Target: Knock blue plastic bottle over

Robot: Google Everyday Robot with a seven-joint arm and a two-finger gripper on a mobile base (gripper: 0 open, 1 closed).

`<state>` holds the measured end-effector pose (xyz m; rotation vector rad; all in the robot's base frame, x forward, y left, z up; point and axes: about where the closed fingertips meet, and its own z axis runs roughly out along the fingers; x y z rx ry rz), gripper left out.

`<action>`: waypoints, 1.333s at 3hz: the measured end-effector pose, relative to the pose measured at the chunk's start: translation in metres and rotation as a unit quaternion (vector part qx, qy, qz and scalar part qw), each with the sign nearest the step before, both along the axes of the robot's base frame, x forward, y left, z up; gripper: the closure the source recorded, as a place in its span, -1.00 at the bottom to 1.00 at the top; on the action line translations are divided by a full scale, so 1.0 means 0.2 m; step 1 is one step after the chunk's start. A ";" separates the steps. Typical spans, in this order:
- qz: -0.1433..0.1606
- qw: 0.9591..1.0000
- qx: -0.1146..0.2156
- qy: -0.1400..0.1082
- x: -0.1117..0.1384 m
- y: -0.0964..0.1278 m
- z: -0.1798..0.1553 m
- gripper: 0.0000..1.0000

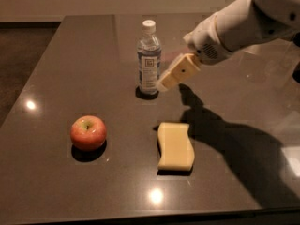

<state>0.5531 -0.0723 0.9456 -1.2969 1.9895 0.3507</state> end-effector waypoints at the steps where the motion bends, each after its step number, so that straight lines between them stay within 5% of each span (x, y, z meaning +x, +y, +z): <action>1: 0.002 0.999 0.040 -0.001 0.14 0.16 -0.03 -1.00; 2: 0.012 0.998 0.066 0.006 0.22 0.29 -0.05 -1.00; 3: 0.022 0.996 0.082 0.015 0.26 0.38 -0.07 -0.79; 4: 0.031 0.995 0.091 0.019 0.28 0.43 -0.07 -0.32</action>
Offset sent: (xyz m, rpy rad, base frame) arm 0.0654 0.0891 -0.0170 0.2001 0.0335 0.0471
